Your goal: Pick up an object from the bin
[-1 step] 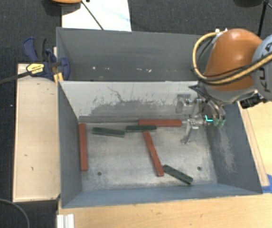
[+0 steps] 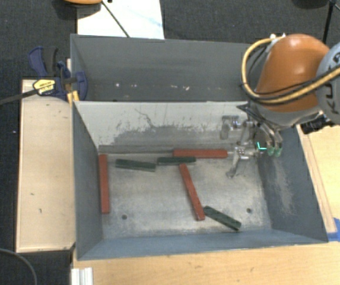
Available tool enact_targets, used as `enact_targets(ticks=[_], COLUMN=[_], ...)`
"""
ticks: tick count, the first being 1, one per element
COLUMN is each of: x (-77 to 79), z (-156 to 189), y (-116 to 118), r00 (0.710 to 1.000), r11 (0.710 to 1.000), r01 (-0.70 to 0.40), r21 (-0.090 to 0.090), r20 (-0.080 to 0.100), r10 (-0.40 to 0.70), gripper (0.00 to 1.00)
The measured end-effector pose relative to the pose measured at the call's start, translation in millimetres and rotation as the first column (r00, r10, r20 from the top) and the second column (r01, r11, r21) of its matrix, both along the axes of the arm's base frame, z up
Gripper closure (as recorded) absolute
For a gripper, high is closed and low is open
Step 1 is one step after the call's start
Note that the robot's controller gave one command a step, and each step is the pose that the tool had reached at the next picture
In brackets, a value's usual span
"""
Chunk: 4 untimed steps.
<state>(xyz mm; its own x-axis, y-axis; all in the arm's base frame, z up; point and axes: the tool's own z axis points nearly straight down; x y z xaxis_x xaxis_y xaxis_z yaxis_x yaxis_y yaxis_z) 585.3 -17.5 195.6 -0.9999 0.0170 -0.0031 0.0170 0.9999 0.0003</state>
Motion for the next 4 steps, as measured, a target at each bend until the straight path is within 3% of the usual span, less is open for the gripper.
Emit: enact_targets(ticks=[1,2,3,4], x=[-27.4,-48.6,-75.7,-84.3], z=[-34.3,-54.6,-82.9,-125.3], y=[24.4,27.3,12.8,3.2], r00=[1.000,1.000,0.996,0.995], r11=[1.000,1.000,0.996,0.995], r01=[-0.027,0.018,0.095,0.098], r21=[-0.001,0.003,0.000,0.000], r20=[0.005,-0.005,0.001,-0.002], r10=[0.027,-0.018,-0.095,-0.098], gripper=[0.00,0.00,0.00,1.00])
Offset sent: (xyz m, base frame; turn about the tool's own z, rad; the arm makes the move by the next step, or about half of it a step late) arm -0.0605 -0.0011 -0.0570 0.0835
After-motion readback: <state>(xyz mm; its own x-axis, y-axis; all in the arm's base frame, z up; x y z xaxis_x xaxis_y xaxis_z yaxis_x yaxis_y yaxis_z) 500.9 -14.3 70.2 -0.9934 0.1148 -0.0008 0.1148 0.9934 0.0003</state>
